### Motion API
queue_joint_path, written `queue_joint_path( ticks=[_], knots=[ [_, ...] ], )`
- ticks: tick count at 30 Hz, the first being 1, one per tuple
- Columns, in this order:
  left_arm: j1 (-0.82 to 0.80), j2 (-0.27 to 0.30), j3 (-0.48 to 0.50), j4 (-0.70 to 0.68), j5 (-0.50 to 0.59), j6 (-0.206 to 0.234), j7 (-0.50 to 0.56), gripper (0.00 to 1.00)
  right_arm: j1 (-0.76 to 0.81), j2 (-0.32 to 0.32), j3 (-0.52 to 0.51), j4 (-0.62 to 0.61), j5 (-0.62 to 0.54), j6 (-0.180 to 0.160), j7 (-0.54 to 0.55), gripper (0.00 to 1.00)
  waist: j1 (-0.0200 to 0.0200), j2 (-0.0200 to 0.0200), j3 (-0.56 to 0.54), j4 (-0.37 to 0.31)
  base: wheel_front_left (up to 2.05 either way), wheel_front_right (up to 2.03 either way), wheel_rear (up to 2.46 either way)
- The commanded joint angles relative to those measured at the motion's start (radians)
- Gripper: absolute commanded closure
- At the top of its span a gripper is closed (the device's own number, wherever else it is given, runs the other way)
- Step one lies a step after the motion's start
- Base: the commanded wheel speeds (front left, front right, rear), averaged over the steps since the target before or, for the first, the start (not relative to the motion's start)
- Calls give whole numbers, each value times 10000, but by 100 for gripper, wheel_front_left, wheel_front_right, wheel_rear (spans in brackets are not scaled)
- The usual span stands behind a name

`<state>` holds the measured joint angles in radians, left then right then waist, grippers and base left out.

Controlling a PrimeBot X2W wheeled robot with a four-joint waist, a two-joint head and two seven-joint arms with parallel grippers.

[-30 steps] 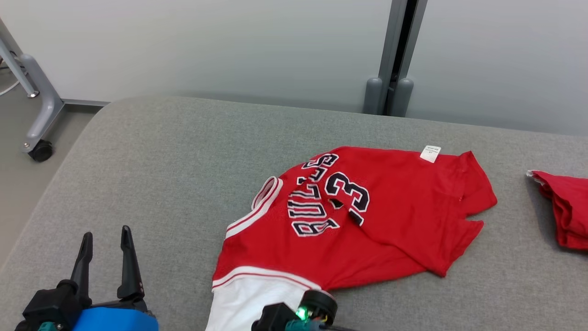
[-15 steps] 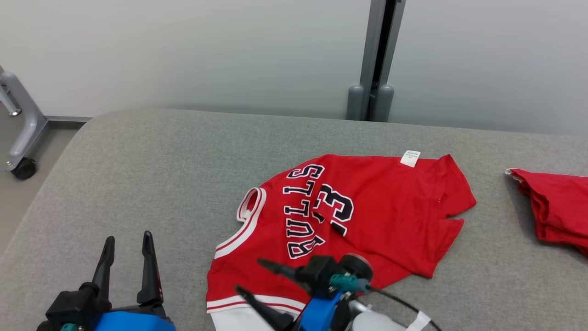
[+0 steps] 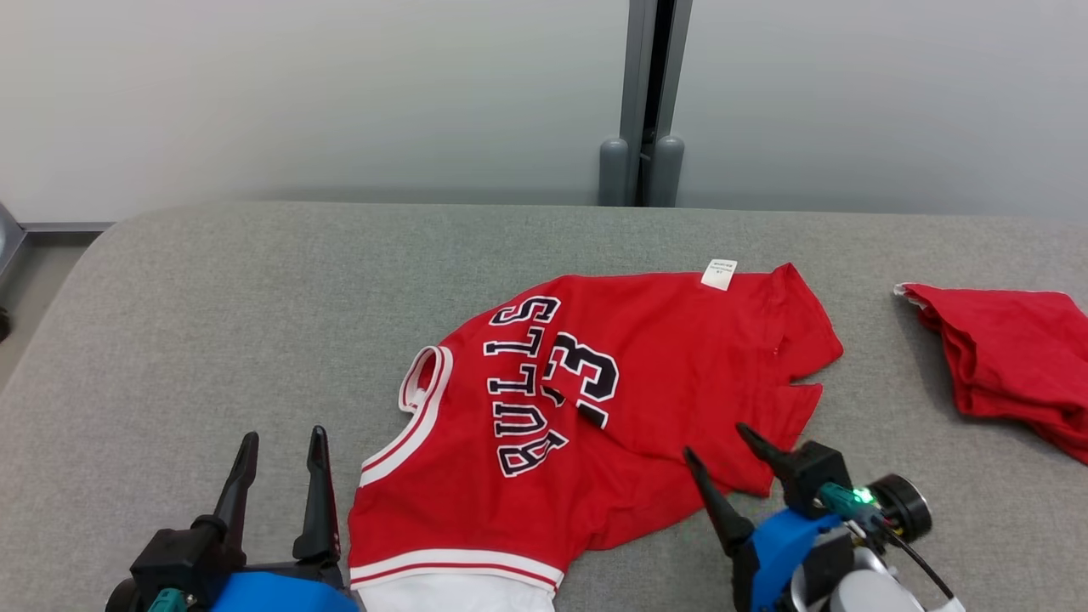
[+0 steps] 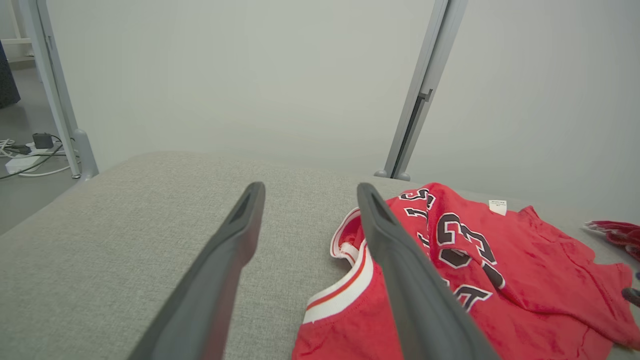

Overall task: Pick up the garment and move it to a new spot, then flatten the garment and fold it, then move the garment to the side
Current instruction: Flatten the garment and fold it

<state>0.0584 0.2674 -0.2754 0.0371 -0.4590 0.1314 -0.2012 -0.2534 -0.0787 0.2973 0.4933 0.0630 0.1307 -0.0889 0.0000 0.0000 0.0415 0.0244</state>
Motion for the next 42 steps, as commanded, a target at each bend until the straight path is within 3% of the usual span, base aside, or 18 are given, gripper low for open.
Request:
queue_joint_path(
  ticks=[1, 9, 20, 21, 23, 25, 26, 35, 42],
  knots=[
    [-155, 9, -34, 66, -30, -62, -28, 0, 394, 20, -344, -153, -214, 1, 93, 0, 0, 0, 44, -7, 0, 0, 0],
    [-329, 10, -61, 287, -42, -124, -149, 0, 1348, 194, -1878, -597, -1030, 1, 648, 0, 0, 0, 283, -87, 0, 0, 0],
    [-604, 10, -134, 427, 32, -117, -237, 0, 212, 261, -1881, 1084, -1352, 1, 577, 0, 0, 0, 647, 69, 0, 0, 0],
    [-609, 16, -122, 443, 15, -108, -241, 0, 119, 262, -1889, 1238, -1328, 1, 517, 3, 0, 0, 665, 82, 0, 0, 0],
    [-643, 63, -70, 492, -47, -123, -256, 0, -81, 270, -1856, 1499, -1273, 1, 395, 55, 0, 0, 709, 91, 0, 0, 0],
    [-637, 65, -74, 524, -37, -114, -285, 0, -285, 273, -1807, 1700, -1249, -1, 224, 76, 0, 0, 736, 91, 0, 0, 0],
    [-628, 64, -68, 534, -34, -98, -303, 0, -373, 272, -1794, 1789, -1209, 1, 121, 100, 0, 0, 743, 87, 0, 0, 0],
    [-501, 9, -131, 540, -8, -5, -371, 0, -1065, 218, -1657, 1143, -793, 1, -680, 100, 0, 0, 680, 90, 0, 0, 0],
    [-594, -34, -270, 598, 24, -68, -392, 0, -2229, -545, -1948, -54, -938, 1, 155, 100, 0, 0, 800, 374, 0, 0, 0]
  ],
)
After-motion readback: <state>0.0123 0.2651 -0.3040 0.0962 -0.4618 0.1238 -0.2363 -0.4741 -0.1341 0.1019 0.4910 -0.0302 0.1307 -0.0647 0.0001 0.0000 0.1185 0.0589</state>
